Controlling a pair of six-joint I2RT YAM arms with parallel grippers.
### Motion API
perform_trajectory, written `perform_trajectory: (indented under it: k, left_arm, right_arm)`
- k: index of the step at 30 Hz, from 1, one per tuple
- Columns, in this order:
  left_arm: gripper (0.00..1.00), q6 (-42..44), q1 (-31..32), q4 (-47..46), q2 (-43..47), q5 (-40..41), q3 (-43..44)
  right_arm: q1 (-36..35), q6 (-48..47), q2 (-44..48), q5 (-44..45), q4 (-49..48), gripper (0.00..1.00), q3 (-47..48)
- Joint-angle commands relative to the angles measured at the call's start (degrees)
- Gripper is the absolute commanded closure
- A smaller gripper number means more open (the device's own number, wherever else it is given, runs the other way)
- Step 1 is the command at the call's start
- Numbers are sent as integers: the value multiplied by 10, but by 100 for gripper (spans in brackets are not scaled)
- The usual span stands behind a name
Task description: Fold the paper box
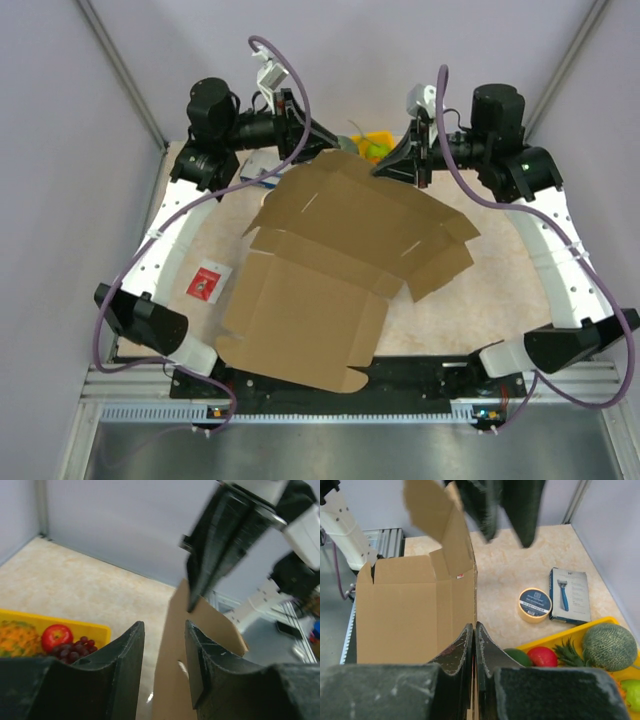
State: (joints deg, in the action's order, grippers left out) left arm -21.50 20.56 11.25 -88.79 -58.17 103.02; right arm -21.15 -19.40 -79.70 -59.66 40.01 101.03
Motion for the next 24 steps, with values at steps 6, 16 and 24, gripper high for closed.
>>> perform_trajectory:
  k: [6, 16, 24]
  left_arm:
    - [56, -140, 1, -271, 27, -169, -74]
    - [60, 32, 19, -44, -6, -50, -4]
    - [54, 154, 51, 45, -16, -4, 32]
  right_arm:
    - [20, 16, -54, -17, -27, 100, 92]
    - [19, 55, -52, -68, -65, 100, 84]
    - [15, 74, -55, -87, -85, 100, 73]
